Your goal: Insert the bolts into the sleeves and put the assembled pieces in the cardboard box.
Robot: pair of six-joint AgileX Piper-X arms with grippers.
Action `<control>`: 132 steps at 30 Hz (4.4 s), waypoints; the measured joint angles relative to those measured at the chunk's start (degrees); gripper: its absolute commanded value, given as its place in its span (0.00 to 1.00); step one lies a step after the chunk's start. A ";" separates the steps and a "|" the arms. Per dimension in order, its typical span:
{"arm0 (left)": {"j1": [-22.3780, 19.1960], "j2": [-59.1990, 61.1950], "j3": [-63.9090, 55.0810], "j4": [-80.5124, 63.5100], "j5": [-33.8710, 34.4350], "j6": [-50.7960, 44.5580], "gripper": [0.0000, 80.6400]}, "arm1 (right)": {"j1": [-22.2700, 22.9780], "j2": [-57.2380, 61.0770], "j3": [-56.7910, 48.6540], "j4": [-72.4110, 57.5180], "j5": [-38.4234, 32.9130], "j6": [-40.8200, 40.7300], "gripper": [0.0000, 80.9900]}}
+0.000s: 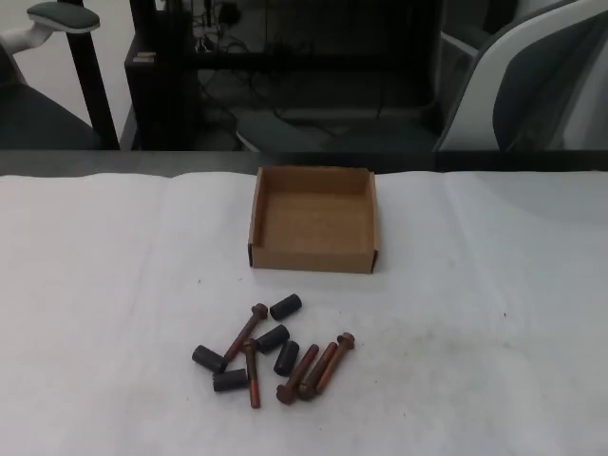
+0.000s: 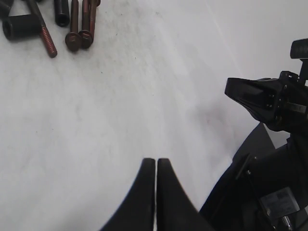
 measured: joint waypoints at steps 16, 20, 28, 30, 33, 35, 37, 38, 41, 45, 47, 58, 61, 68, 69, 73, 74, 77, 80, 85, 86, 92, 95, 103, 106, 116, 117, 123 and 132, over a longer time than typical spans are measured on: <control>0.00 0.00 0.00 0.00 0.00 0.00 0.02 | 0.00 0.00 0.00 0.00 0.00 0.00 0.00; 0.00 0.00 0.00 0.00 0.00 0.00 0.02 | 0.00 0.00 0.00 0.00 0.00 0.00 0.00; 0.00 0.00 0.00 0.00 0.00 0.00 0.02 | 0.00 0.00 0.00 0.00 0.00 0.00 0.00; 0.00 0.00 0.00 0.00 0.00 0.00 0.02 | 0.00 0.00 0.00 0.00 0.00 0.00 0.00; 0.00 0.00 0.00 0.00 0.00 0.00 0.02 | 0.00 0.00 0.00 0.00 0.00 0.00 0.00; 0.00 0.00 0.00 0.00 0.00 0.00 0.02 | 0.00 0.00 0.00 0.00 0.00 0.00 0.00; 0.00 0.00 0.00 0.00 0.00 0.00 0.02 | 0.00 0.00 0.00 0.00 0.00 0.00 0.00; 0.00 0.00 0.00 0.00 0.00 0.00 0.02 | 0.00 0.00 0.00 0.00 0.00 0.00 0.00; 0.00 0.00 0.00 0.00 0.00 0.00 0.02 | 0.00 0.00 0.00 0.00 0.00 0.00 0.00; 0.00 0.00 0.00 0.00 0.00 0.00 0.02 | 0.00 0.00 0.00 0.00 0.00 0.00 0.00; 0.00 0.00 0.00 0.00 0.00 0.00 0.02 | 0.00 0.00 0.00 0.00 0.00 0.00 0.00; 0.00 0.00 0.00 0.00 0.00 0.00 0.02 | 0.00 0.00 0.00 0.00 0.00 0.00 0.00; 0.00 0.00 0.00 0.00 0.00 0.00 0.02 | 0.00 0.00 0.00 0.00 0.00 0.00 0.00; 0.00 0.09 0.00 0.00 -2.38 0.46 0.02 | 0.00 0.00 0.00 0.00 0.00 0.00 0.00; 0.00 0.09 0.00 -0.12 -4.00 0.59 0.02 | 0.00 0.00 0.00 0.00 0.00 0.00 0.00; 0.00 0.09 0.00 -0.11 -7.00 0.82 0.02 | 0.00 0.00 0.00 0.00 0.00 0.00 0.00; 0.00 0.09 0.00 -0.11 -7.13 0.79 0.02 | 0.00 0.00 0.00 0.00 0.00 0.00 0.00; 0.00 0.09 0.00 -0.11 -7.30 0.79 0.02 | 0.00 0.00 0.00 0.00 0.00 0.00 0.00; 0.00 0.09 0.00 -0.11 -7.45 0.79 0.02 | 0.00 0.00 0.00 0.00 0.00 0.00 0.00; 0.00 0.09 0.00 -1.53 -7.27 -1.10 0.05 | 0.00 0.00 0.00 -0.22 -2.35 2.18 0.00; 0.00 0.09 0.00 -3.37 -6.80 -1.79 0.12 | 0.00 0.00 0.00 -0.54 -3.39 2.60 0.00; 0.00 0.09 0.00 -18.12 -6.50 -3.05 0.52 | 0.06 0.00 -0.98 -3.07 -5.46 3.12 0.00; 0.00 0.09 -0.27 -18.76 -6.55 -3.97 0.54 | 0.06 0.44 -2.64 -3.45 -5.16 3.12 0.00; 0.00 0.09 -3.48 -12.40 -6.55 -1.61 0.54 | 0.06 11.43 -9.44 -3.99 -5.19 3.12 0.00; 0.00 0.09 -4.39 -10.51 -7.02 -0.82 0.54 | 0.06 19.32 -13.87 -4.17 -5.19 3.12 0.00; 0.00 3.09 -12.91 1.98 -12.40 10.96 0.54 | 0.06 50.40 -32.57 -4.17 -5.19 3.12 0.00; 0.00 3.38 -13.41 2.72 -12.77 11.54 0.54 | 0.06 52.64 -34.08 -4.23 -5.19 3.12 0.00; 0.00 9.50 -21.70 13.39 -19.21 20.22 0.54 | 0.06 65.90 -44.54 -3.24 -5.19 3.12 0.15; 0.00 21.54 -28.91 18.29 -22.49 24.05 0.54 | -3.30 76.50 -54.28 1.73 -6.89 4.77 0.65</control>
